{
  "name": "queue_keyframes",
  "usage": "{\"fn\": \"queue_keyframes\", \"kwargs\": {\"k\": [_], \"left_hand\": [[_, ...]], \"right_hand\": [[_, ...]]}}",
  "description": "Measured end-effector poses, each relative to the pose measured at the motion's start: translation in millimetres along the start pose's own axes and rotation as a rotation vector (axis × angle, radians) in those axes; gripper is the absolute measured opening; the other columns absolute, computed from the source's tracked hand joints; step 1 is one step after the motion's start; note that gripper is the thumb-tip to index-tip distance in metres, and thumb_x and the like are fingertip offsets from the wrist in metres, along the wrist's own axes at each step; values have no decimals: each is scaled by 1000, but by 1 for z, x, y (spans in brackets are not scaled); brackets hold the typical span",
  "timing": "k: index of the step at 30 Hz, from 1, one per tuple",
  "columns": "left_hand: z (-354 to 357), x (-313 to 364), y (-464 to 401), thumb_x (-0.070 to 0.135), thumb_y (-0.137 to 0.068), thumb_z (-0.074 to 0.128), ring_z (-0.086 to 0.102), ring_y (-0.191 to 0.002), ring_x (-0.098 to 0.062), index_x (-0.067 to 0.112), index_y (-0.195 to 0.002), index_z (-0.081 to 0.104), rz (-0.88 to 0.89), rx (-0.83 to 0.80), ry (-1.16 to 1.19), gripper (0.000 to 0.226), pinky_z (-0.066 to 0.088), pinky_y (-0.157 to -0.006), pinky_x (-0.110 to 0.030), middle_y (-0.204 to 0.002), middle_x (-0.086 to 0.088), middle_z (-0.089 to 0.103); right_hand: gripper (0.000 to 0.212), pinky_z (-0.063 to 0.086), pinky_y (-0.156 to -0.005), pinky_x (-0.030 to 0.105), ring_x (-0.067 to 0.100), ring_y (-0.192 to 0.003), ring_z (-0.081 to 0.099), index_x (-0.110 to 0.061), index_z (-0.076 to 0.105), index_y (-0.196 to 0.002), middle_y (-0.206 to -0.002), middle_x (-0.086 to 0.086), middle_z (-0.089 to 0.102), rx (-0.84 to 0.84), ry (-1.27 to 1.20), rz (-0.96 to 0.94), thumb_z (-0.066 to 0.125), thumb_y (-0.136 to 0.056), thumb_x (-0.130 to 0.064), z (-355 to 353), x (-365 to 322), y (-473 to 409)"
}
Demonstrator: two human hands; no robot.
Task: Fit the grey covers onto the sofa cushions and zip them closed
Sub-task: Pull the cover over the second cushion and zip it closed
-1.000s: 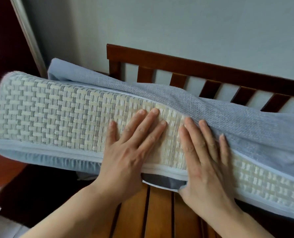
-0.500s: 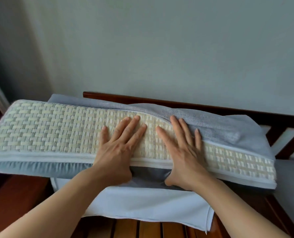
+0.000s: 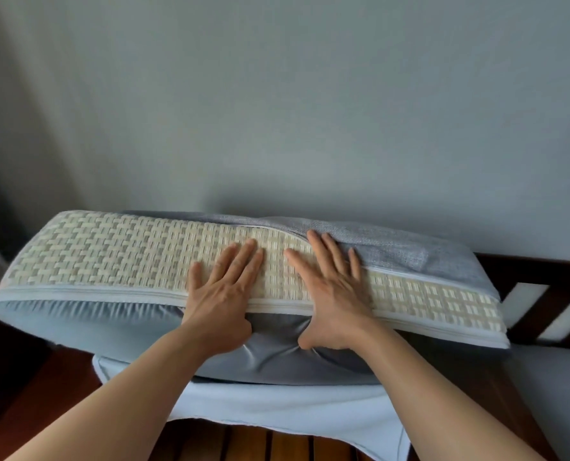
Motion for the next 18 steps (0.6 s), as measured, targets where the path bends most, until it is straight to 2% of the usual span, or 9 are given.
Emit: {"fn": "queue_keyframes", "kwargs": {"k": [7, 10, 12, 13, 15, 17, 18], "left_hand": [[-10, -3, -30, 17, -70, 53, -30, -139, -10, 35, -139, -32, 37, -53, 30, 111, -8, -113, -53, -146, 17, -38], [-14, -7, -39, 24, -68, 56, -30, -140, -13, 37, -141, -29, 97, -48, 34, 112, -9, -113, -53, -147, 16, -37], [-16, -10, -44, 34, -65, 56, -30, -140, -14, 41, -140, -28, 157, -41, 31, 113, -10, -113, -52, -149, 16, -35], [-17, -11, -47, 42, -62, 56, -28, -140, -14, 42, -140, -27, 188, -40, 40, 114, -10, -113, -51, -150, 15, -33], [-18, -9, -51, 65, -54, 53, -26, -141, -13, 45, -140, -24, 244, -34, 59, 117, -10, -113, -50, -152, 14, -29], [-17, -3, -54, 85, -46, 40, -29, -140, -11, 43, -142, -24, 259, -29, 48, 123, -12, -113, -50, -151, 14, -32], [-16, 3, -55, 91, -45, 34, -30, -139, -11, 41, -142, -25, 256, -18, 30, 124, -14, -112, -50, -150, 13, -34]], "right_hand": [[128, -15, -115, 44, 15, -139, -32, -31, -11, -149, -152, -5, -33, -43, -35, -4, 77, -57, -41, -6, 12, -20], [130, -13, -116, 40, 11, -139, -29, -25, -15, -150, -152, -8, -32, -106, -109, 23, 73, -61, -60, -10, 18, -23], [120, -11, -117, 37, 7, -141, -21, -22, -14, -150, -154, -12, -24, -114, -243, 121, 62, -70, -70, -19, 31, -25], [107, -11, -117, 35, 7, -143, -17, -22, -11, -151, -156, -11, -19, -90, -285, 181, 52, -78, -70, -22, 42, -24], [81, -11, -116, 36, 7, -144, -12, -23, -4, -152, -158, -10, -11, -20, -213, 275, 29, -91, -65, -24, 68, -17], [75, -9, -115, 39, 8, -145, -6, -25, 5, -152, -159, -12, -3, 53, -108, 327, 12, -89, -66, -21, 92, -7], [77, -5, -116, 40, 10, -145, 1, -24, 13, -151, -158, -11, 6, 100, -95, 358, 10, -86, -65, -19, 102, -2]]}}
Point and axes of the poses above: each hand's wrist, its own y-axis away from the middle knuckle, its own z-axis out of the palm, x = y × z, the point moved 5 cm from there along -y, towards the middle knuckle
